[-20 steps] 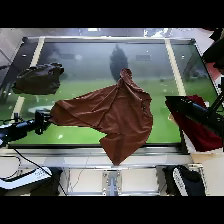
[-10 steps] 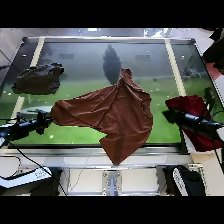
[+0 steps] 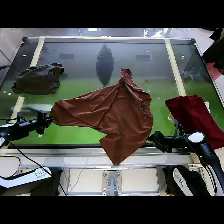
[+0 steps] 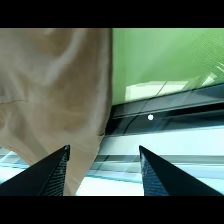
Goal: Fold the shirts.
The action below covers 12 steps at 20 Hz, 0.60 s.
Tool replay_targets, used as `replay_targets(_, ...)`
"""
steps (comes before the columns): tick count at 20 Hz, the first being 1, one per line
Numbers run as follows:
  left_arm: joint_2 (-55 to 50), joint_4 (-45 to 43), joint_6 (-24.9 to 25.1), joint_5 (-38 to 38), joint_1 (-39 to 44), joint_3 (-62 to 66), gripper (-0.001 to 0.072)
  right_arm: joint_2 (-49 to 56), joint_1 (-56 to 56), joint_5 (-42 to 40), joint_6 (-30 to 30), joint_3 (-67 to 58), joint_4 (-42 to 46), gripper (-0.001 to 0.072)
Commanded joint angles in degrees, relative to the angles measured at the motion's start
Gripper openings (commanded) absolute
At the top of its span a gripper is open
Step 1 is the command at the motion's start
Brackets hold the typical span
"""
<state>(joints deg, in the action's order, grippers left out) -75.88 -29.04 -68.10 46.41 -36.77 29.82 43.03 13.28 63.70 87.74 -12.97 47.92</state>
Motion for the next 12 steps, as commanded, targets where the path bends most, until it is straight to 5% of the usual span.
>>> replay_targets(1, 0.0, 0.0, 0.0, 0.3, 0.0, 0.0, 0.0011, 7.0, -1.9, -3.5, -4.5, 1.2, -6.9, 0.0482)
replay_targets(6, 0.0, 0.0, 0.0, 0.3, 0.0, 0.0, 0.0011, 14.1, -9.0, -10.6, -9.4, 0.9, -16.6, 0.0440)
replay_targets(10, 0.1, 0.6, 3.3, 0.8, 0.0, 0.0, 0.0010, 15.3, -12.5, -12.7, -14.0, -0.5, -20.2, 0.0008)
replay_targets(12, 1.8, 5.7, 11.0, 4.0, -0.3, 0.1, 0.0009, 14.9, -12.7, -9.7, -21.2, -3.3, -23.7, 0.0008)
